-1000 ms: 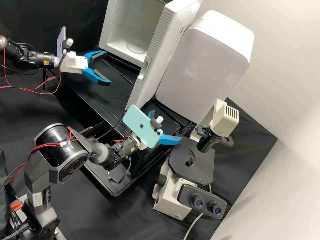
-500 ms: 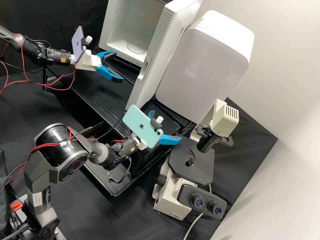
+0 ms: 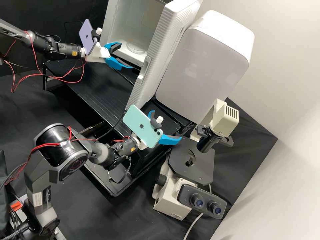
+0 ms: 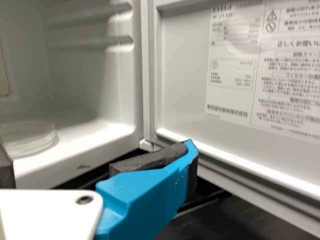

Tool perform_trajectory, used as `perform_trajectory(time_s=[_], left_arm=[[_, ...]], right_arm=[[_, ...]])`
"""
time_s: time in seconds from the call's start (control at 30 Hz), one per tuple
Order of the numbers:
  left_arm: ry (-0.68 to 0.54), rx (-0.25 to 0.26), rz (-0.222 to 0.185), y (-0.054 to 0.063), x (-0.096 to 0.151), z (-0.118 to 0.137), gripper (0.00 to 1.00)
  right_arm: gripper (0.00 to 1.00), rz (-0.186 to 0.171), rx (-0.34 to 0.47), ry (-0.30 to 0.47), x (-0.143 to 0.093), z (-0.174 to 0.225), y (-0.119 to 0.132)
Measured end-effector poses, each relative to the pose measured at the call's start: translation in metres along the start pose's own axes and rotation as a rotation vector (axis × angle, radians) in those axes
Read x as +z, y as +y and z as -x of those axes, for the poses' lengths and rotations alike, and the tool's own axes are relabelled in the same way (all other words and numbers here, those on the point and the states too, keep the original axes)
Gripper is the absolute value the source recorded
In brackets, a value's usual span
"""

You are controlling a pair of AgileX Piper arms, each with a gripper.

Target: Take the petri dish out of the incubator

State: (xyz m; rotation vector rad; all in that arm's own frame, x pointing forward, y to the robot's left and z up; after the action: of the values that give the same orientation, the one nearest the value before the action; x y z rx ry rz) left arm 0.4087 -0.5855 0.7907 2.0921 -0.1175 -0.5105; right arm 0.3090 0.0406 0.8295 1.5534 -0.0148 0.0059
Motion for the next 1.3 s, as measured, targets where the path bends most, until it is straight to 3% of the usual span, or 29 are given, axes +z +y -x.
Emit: perform_trajectory(time_s=[0.33,0.63,0.8,1.03,1.3], left_arm=[[0.037,0.01,0.008,0.015,-0.004,-0.02,1.0],[0.103,-0.017,0.044,0.016,-0.018,-0.035,1.0],[0.136,0.005,0.073,0.022,-0.026,-0.038,1.0],[0.175,-0.006,0.107,0.019,-0.035,-0.044,1.0],[0.22,-0.035,0.111,0.015,-0.043,-0.057,1.0]], right_arm=[[1.0,0.0,0.0,0.0,0.0,0.0,0.0],[1.0,0.0,0.0,0.0,0.0,0.0,0.0],[1.0,0.0,0.0,0.0,0.0,0.0,0.0],[1.0,0.0,0.0,0.0,0.0,0.0,0.0],[1.0,0.0,0.0,0.0,0.0,0.0,0.0]])
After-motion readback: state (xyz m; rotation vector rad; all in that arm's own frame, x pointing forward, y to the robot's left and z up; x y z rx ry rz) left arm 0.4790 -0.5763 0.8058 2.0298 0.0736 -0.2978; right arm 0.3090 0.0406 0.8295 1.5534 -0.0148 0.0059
